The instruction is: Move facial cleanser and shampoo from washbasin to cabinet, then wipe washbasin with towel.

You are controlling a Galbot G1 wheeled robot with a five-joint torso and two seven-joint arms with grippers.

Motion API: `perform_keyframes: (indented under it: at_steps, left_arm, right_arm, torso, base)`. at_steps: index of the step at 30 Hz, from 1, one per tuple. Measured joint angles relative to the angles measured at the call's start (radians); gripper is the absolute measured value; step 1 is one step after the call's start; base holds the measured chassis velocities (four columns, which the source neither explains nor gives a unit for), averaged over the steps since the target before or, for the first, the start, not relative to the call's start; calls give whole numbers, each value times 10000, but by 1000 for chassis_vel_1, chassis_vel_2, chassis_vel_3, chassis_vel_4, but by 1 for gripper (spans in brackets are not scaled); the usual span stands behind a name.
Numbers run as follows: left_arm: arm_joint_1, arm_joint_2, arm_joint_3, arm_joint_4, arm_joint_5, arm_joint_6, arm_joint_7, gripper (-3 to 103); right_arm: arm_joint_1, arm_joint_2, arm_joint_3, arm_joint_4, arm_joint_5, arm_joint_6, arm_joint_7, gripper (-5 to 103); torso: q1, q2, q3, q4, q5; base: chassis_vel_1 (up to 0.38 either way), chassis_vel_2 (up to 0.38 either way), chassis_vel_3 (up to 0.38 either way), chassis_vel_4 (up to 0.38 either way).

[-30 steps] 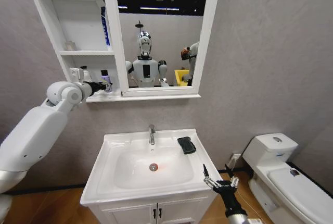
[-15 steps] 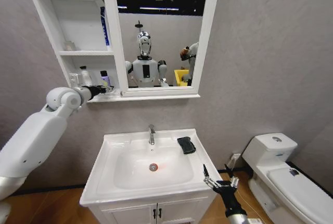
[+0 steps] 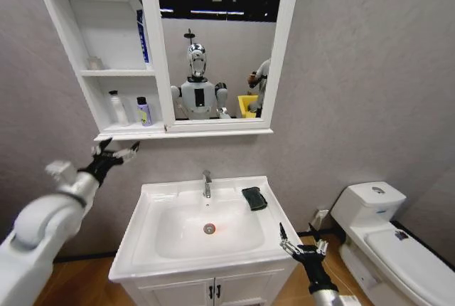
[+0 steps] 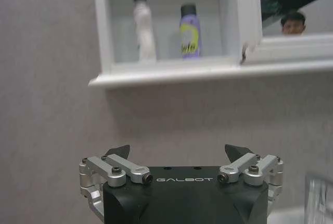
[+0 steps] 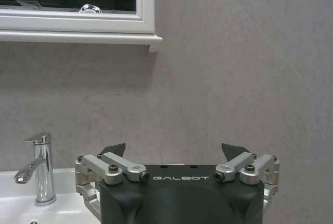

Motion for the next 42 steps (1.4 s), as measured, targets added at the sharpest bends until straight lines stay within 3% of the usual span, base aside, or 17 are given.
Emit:
perform_keyframes:
  at_steps: [2, 3, 5, 10, 19, 24, 27, 32, 35, 36, 37, 42]
  left_arm:
    - [1707, -1202, -634, -403, 963, -548, 601, 100]
    - [1707, -1202, -634, -403, 963, -548, 601, 100]
    - [2715, -2251, -953, -695, 1593, -948, 948, 100]
    - [3250, -3421, -872, -1014, 2400, -1226, 1196, 100]
    - [3381, -3911, -574, -1318, 3238, -1393, 1401, 100]
    - [3316, -3922, -515, -1346, 3322, -1373, 1404, 100]
    - [3282, -3909, -499, -1345, 3319, -1354, 1404, 100]
    - [3267, -3903, -492, -1345, 3306, -1346, 1400, 100]
    - [3248, -3889, -486, -1337, 3287, -1333, 1395, 100]
    - [3248, -3889, -486, -1337, 3287, -1333, 1395, 100]
    - [3241, -3884, -483, -1332, 3281, -1330, 1391, 100]
    - [3227, -3873, -477, -1321, 3266, -1320, 1384, 100]
  right_arm:
    - [17, 1, -45, -129, -16, 0, -16, 100]
    - [17, 1, -45, -129, -16, 0, -16, 100]
    - [15, 23, -93, -251, -95, 18, -37, 100]
    - [-83, 94, -186, -321, -235, 138, -71, 100]
    - [13, -3, -353, -329, -257, 85, -114, 100]
    - [300, -147, -332, -274, -139, -300, -197, 100]
    - [1502, -561, -171, -413, 769, -1534, -140, 100]
    - [2576, -992, -157, -790, 1823, -2533, 77, 100]
    - [4368, -1791, -467, -2105, 3029, -3543, 295, 100]
    - [4368, -1791, -467, -2105, 3029, -3543, 295, 100]
    - [5414, -2216, -714, -2963, 3293, -3742, 265, 100]
    - [7767, -2581, -1911, -5646, 3552, -3961, 132, 100]
  torso:
    - [-3, 1, -1, 3, 17]
    - [-3, 1, -1, 3, 17]
    - [-3, 1, -1, -5, 20]
    - [0, 0, 0, -13, 18]
    - [1, -1, 1, -9, 16]
    - [1, -1, 2, -11, 16]
    - [1, -1, 2, -8, 15]
    - [2, -1, 3, -7, 15]
    - [3, -2, 4, -9, 19]
    - [3, -2, 4, -9, 19]
    - [4, -3, 4, 1, 14]
    - [5, -4, 5, -11, 16]
  base:
    - [0, 0, 0, 0]
    - [0, 0, 0, 0]
    - [0, 0, 0, 0]
    - [0, 0, 0, 0]
    - [0, 0, 0, 0]
    - [0, 0, 0, 0]
    - [0, 0, 0, 0]
    - [0, 0, 0, 0]
    - [0, 0, 0, 0]
    - [0, 0, 0, 0]
    - [0, 0, 0, 0]
    - [0, 0, 0, 0]
